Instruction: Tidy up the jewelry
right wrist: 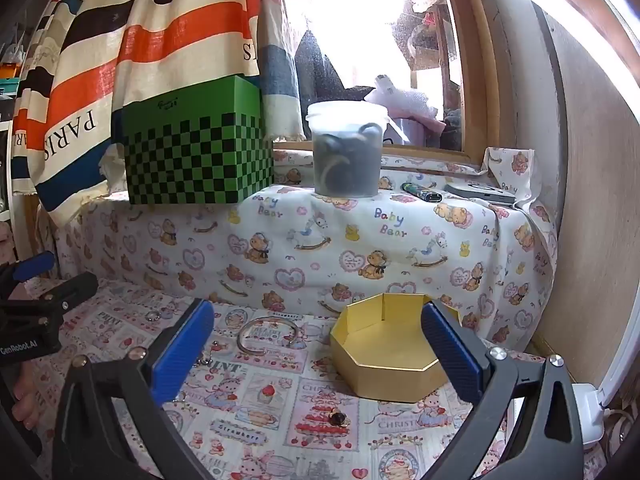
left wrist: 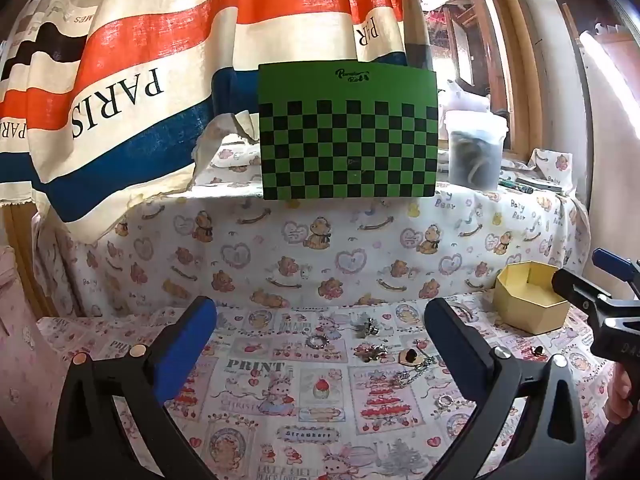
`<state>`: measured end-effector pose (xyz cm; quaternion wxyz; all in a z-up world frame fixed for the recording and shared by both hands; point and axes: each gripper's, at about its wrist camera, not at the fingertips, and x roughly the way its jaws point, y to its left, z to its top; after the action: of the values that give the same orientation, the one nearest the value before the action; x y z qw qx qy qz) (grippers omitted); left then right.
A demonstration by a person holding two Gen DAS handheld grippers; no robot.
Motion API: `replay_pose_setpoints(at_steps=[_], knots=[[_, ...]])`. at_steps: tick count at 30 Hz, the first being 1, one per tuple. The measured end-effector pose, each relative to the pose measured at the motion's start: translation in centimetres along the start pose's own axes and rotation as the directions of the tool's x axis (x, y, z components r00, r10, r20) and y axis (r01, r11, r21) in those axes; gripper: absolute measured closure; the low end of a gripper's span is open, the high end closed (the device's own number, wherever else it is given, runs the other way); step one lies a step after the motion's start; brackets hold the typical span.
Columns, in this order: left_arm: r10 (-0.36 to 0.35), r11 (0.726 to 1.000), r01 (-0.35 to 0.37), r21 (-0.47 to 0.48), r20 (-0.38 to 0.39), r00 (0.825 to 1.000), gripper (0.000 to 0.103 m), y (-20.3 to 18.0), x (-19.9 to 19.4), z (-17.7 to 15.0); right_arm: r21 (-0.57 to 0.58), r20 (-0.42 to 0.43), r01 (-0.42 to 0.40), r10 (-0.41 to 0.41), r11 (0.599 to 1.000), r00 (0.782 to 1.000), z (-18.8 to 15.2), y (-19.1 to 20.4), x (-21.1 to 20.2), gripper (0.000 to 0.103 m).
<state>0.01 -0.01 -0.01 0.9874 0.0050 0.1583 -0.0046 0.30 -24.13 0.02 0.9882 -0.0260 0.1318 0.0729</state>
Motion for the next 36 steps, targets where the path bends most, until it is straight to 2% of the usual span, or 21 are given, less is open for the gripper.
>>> replay_pose_setpoints(at_steps=[19, 36], knots=[[-0.008, 1.0, 0.008, 0.006, 0.013, 1.0, 0.0, -0.1, -0.2, 0.0, -0.007, 0.005, -0.003, 0.003, 1.0, 1.0, -0.1, 0.0, 0.1, 0.0], [0.024, 1.0, -0.024, -0.007, 0.009, 1.0, 0.0, 0.2, -0.1, 0.0, -0.052, 0.012, -0.006, 0.006, 0.999, 1.0, -0.1, 0.8, -0.1, 0.0]])
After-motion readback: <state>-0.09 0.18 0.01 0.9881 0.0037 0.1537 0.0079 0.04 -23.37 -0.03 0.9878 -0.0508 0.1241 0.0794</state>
